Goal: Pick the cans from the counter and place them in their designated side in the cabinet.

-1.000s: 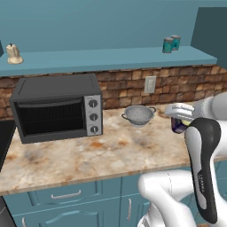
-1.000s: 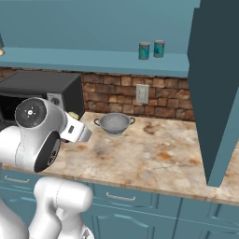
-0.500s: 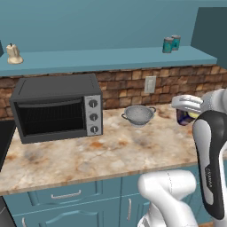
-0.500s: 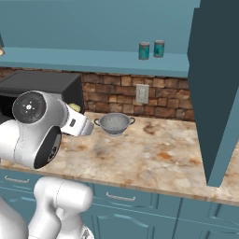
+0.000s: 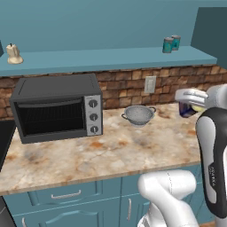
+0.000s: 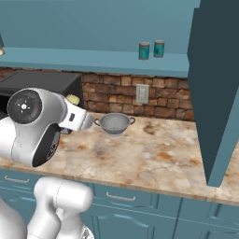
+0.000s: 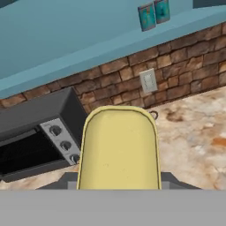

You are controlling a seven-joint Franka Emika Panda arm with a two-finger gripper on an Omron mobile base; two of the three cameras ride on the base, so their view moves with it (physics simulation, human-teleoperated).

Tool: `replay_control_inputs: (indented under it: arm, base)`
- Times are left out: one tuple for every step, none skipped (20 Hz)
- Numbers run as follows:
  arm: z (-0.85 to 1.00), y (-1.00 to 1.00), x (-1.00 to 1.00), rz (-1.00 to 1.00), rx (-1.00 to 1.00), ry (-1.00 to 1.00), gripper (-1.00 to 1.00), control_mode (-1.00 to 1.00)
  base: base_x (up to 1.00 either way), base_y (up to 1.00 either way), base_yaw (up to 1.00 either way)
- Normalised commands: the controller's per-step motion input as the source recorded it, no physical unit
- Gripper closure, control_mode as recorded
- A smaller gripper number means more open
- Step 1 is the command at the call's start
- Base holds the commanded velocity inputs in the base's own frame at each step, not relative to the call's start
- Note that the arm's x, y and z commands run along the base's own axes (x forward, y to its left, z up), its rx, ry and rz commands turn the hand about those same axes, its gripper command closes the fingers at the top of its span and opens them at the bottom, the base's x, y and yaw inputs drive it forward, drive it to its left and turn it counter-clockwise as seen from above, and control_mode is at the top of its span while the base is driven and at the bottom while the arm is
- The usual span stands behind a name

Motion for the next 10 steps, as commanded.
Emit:
replay_control_inputs:
  arm:
    - [0.18,0.0,0.0,0.0,-0.03,-0.13,1.0,-1.0]
    - [0.17,0.0,0.0,0.0,-0.02,-0.13,1.0,-1.0]
    - [0.17,0.0,0.0,0.0,-0.02,-0.13,1.0,-1.0]
    - [0.17,0.0,0.0,0.0,-0.02,-0.12,1.0,-1.0]
    - [0.15,0.0,0.0,0.0,-0.02,-0.11,1.0,-1.0]
    - [0.15,0.0,0.0,0.0,-0.01,-0.1,1.0,-1.0]
    - [0.17,0.0,0.0,0.0,-0.01,-0.1,1.0,-1.0]
    - [0.2,0.0,0.0,0.0,-0.01,-0.09,1.0,-1.0]
    - [0.23,0.0,0.0,0.0,-0.01,-0.09,1.0,-1.0]
    - [0.26,0.0,0.0,0.0,-0.01,-0.09,1.0,-1.0]
  base:
    - [0.0,0.0,0.0]
    - [0.0,0.0,0.0]
    - [0.0,0.0,0.0]
    - [0.0,0.0,0.0]
    - [0.0,0.0,0.0]
    - [0.0,0.0,0.0]
    - [0.0,0.0,0.0]
    - [0.0,0.0,0.0]
    - [0.0,0.0,0.0]
    - [0.0,0.0,0.0]
